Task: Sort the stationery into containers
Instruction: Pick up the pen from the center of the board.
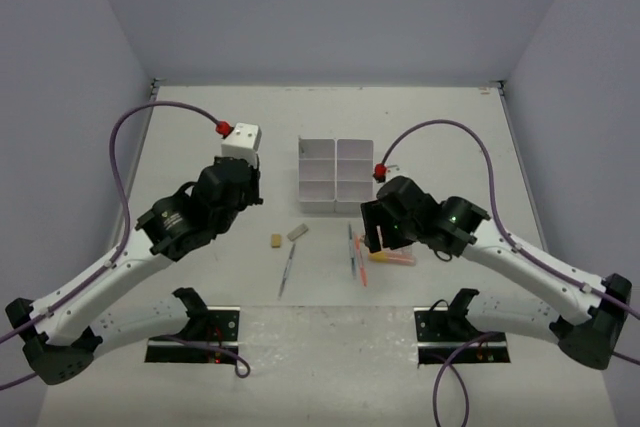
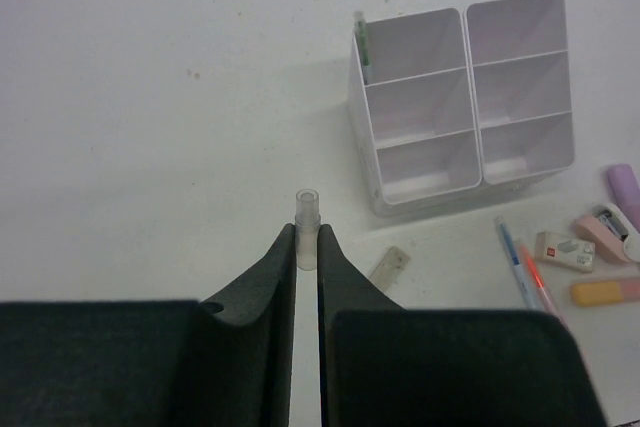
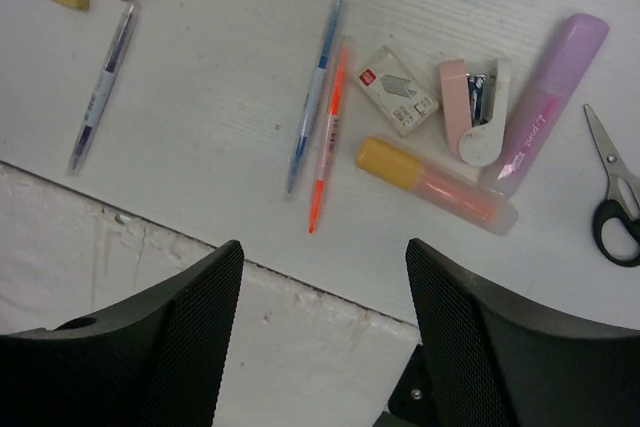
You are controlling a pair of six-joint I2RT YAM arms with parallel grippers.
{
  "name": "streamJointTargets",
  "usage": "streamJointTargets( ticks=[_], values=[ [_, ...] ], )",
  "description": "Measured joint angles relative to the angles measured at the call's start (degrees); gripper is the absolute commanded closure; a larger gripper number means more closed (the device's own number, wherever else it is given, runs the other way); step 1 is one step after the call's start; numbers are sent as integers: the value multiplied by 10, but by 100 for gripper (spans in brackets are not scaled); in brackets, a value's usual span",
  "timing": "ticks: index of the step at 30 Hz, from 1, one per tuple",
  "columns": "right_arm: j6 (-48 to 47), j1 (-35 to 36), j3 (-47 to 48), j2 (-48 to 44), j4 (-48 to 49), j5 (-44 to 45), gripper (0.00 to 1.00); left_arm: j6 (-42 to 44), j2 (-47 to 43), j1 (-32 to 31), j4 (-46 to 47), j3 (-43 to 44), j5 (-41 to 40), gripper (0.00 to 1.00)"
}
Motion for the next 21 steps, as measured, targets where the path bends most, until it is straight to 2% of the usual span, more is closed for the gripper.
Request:
streamJointTargets(
  ticks=[1,3,12,21],
  values=[
    [-1,0,6,21,7,-2,53,0,-11,0,4,-8,0,100],
    [1,0,12,57,25,-6,56,-1,-31,0,10,-31,2,100],
    [14,0,12,214,92,-11,60,-4,-125,0,-8,-72,6,100],
    [13,0,12,308,127,-15,67,-4,-171,0,1,-121,35,100]
  ],
)
